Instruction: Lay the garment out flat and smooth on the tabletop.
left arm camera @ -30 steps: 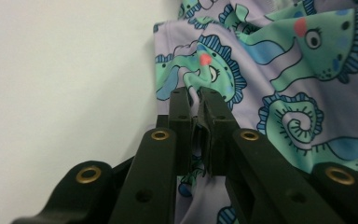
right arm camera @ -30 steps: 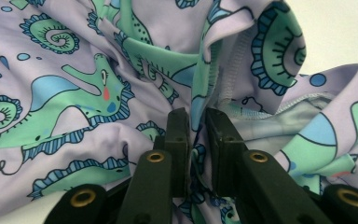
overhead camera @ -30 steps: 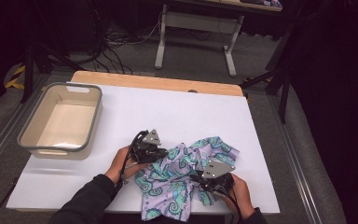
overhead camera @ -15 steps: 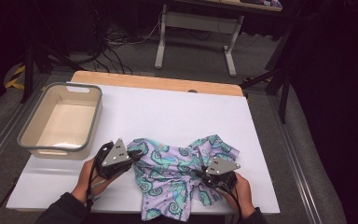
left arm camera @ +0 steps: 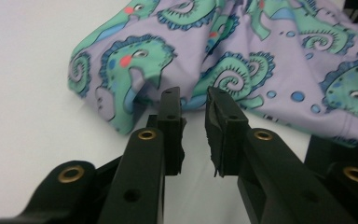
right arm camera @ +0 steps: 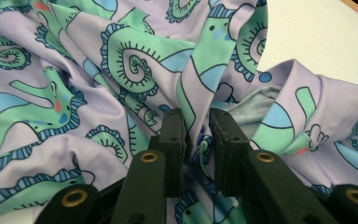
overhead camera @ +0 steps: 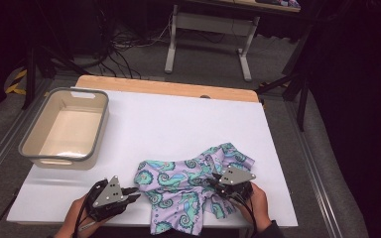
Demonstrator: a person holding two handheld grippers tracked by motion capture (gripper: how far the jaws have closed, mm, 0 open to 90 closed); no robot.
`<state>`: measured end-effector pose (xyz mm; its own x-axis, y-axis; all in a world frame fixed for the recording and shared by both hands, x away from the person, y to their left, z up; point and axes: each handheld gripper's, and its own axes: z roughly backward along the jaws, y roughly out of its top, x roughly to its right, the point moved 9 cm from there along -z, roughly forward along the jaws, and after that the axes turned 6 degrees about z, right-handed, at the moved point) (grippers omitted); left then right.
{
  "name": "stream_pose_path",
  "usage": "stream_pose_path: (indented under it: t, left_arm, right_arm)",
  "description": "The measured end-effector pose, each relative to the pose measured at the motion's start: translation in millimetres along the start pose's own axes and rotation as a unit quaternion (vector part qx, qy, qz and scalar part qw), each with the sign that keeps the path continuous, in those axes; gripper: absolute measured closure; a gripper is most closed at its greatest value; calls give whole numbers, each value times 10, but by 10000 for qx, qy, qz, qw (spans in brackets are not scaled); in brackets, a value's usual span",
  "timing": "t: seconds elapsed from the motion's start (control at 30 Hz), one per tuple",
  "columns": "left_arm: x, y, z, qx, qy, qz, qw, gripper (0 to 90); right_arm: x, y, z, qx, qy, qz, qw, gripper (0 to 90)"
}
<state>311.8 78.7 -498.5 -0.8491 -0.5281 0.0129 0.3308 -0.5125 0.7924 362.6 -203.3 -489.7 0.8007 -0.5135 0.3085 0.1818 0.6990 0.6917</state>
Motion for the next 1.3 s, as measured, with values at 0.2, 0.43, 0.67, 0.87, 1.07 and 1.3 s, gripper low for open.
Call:
stream_pose_path:
  t: [0.2,0.43,0.67,0.87,1.07,1.3]
  left_arm:
    - [-258,-33,51,126,187,427,9988,652]
    - [-386,-110,-247,-389,364,298,9981,512]
    - [-379,12,-448,-463,353,143,9982,569]
    - [-602,109,-260,-140,1145,-30,9933,820]
    - [-688,222,62,451,1449,155,9883,834]
    - [-621,193,37,399,996,397,9934,717]
  right_arm:
    - [30,-14,10,-59,-83,11,9999,764]
    - [69,-49,1,-147,-154,-13,9998,763]
    - [77,-59,-6,-138,-171,-34,9998,777]
    - [113,-59,19,-71,-281,-110,9995,798]
    - [146,-73,17,-59,-334,-193,9992,802]
    - [178,-83,22,-57,-369,-238,9990,790]
